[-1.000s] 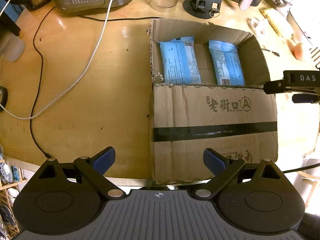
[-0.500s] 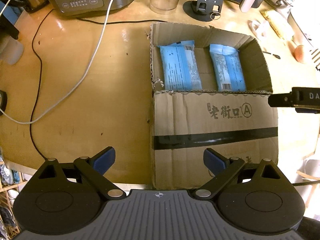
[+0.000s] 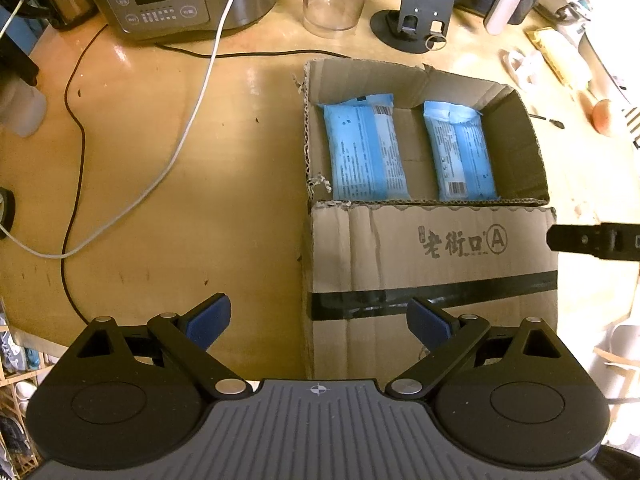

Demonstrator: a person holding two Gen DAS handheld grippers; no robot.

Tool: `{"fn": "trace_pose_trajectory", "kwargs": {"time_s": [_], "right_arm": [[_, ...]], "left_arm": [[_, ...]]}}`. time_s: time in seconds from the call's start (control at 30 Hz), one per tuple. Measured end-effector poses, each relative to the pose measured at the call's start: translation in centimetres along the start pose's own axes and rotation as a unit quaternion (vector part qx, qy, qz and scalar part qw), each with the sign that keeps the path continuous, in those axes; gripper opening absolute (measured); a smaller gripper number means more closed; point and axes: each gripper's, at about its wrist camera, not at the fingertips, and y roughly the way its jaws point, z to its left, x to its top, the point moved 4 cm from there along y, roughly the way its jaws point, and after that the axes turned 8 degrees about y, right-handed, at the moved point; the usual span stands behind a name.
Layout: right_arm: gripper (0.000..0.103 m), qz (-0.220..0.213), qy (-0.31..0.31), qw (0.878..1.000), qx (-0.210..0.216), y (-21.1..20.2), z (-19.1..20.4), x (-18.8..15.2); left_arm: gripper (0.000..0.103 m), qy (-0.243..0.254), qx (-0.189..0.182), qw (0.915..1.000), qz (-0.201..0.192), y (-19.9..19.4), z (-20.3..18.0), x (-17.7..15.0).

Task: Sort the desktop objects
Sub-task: 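Move the left tool toward the box flaps while the right tool approaches the box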

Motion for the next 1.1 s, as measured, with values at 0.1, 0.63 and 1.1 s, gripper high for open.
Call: {"fn": "trace_pose_trajectory", "kwargs": {"time_s": [0.1,0.63,1.1], "right_arm": [[0.103,0.001,-0.002,1.000,0.000,0.0,-0.1,-0.3],[0.103,0.009,-0.002,1.000,0.001,-0.1,-0.4,-1.6],[0.103,0.011,-0.001,1.000,-0.001,-0.1,-0.5,-2.0]], "left_arm": [[0.097,-0.001,0.001,1.0000,0.000,0.0,0.0,0.0],[0.097,-0.001,0.002,1.0000,0.000,0.2,0.1,0.1],[0.097,-0.002,0.001,1.0000,0.001,0.3,0.1,0.1]]}}
